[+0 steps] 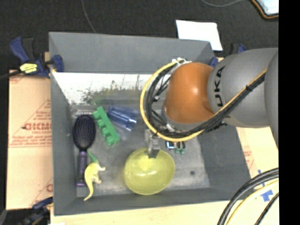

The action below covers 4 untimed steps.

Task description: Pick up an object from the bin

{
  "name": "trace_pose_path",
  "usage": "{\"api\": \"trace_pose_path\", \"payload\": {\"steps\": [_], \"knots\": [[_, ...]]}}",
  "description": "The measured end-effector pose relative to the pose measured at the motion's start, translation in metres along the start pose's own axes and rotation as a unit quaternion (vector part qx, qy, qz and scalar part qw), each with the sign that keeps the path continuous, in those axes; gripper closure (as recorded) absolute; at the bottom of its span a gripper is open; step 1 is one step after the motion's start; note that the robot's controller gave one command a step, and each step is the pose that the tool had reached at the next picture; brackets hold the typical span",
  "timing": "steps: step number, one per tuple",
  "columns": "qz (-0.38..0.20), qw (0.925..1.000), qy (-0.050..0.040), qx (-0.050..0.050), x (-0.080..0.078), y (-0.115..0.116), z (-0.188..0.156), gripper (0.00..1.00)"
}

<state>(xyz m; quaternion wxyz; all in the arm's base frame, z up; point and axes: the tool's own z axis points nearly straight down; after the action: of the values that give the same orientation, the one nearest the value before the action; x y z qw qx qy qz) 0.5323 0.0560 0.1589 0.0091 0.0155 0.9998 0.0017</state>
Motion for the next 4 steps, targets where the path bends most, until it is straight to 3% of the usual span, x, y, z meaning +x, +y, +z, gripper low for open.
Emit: {"api": "trace_pose_path", "payload": {"steps": [1,2,3,4], "knots": [[-0.032,0.9995,0.0021,0.001,-0.014,0.020,-0.013,1.00],[0.023,0.9997,-0.0019,0.000,-0.003,0.019,0.067,1.00],[0.001,1.0000,-0.0019,0.000,-0.003,0.018,0.065,1.00],[-0.094,0.9956,-0.0048,0.000,0.027,0.058,-0.034,1.00]]}}
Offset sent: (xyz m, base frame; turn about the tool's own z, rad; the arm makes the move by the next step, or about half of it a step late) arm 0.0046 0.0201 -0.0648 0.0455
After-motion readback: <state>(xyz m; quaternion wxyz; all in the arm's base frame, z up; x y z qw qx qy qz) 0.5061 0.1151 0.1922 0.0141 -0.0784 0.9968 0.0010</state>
